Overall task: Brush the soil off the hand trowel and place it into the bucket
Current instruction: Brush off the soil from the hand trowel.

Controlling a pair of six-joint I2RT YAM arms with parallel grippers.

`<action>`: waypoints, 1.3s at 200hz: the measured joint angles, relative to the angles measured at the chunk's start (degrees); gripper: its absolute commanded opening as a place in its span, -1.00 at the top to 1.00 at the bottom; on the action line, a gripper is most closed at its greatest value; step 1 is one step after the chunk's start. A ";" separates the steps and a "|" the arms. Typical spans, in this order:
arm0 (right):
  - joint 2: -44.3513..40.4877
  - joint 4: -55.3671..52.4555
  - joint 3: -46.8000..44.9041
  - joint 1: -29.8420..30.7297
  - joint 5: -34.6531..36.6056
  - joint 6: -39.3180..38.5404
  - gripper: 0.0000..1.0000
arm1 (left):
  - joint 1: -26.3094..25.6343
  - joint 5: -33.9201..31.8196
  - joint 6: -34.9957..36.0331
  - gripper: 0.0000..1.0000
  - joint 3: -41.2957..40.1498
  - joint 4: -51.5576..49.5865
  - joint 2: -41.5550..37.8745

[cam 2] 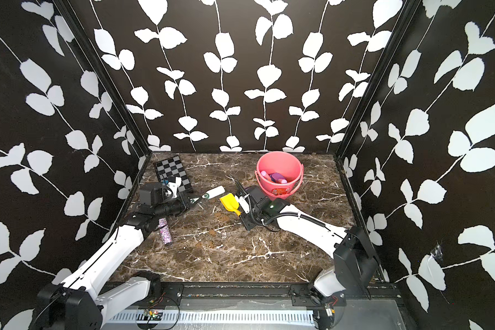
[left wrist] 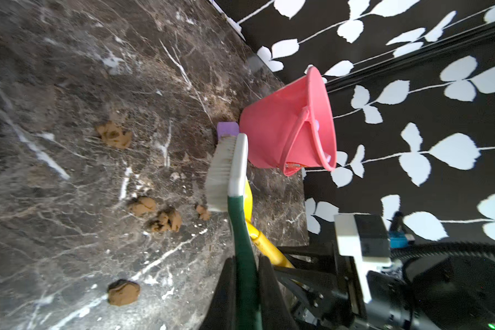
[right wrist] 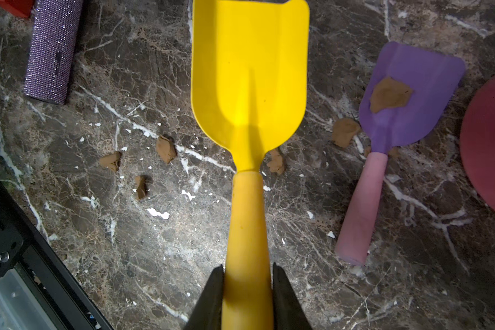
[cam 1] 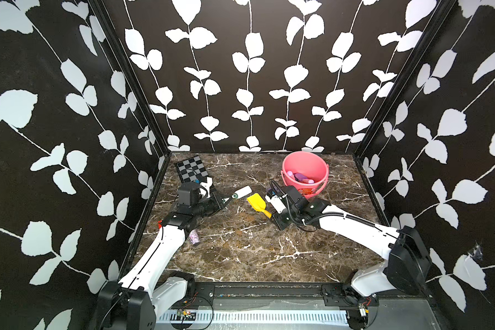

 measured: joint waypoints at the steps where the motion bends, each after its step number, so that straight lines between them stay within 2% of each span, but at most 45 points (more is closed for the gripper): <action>1: 0.00 0.04 0.00 0.00 0.00 0.00 1.00 | -0.07 0.04 -0.11 1.00 -0.04 0.13 -0.04; 49: 0.66 0.76 0.37 0.13 -0.52 0.42 1.00 | -6.27 1.31 -5.20 1.00 -3.85 4.61 -1.75; 90: 0.90 1.25 0.87 0.26 -0.76 0.66 1.00 | -6.62 0.28 -5.68 1.00 -6.21 4.94 -0.87; 119: 0.90 1.31 0.87 0.39 -0.83 0.83 1.00 | -4.83 0.11 -4.26 1.00 -6.19 4.68 -0.68; 189: -0.52 1.33 0.20 0.74 -0.90 0.90 1.00 | 4.59 1.64 -0.04 1.00 -2.29 -0.37 -1.07; 260: -0.46 -0.28 0.59 0.52 0.76 1.22 1.00 | 5.55 2.78 5.05 1.00 1.70 -7.10 -4.55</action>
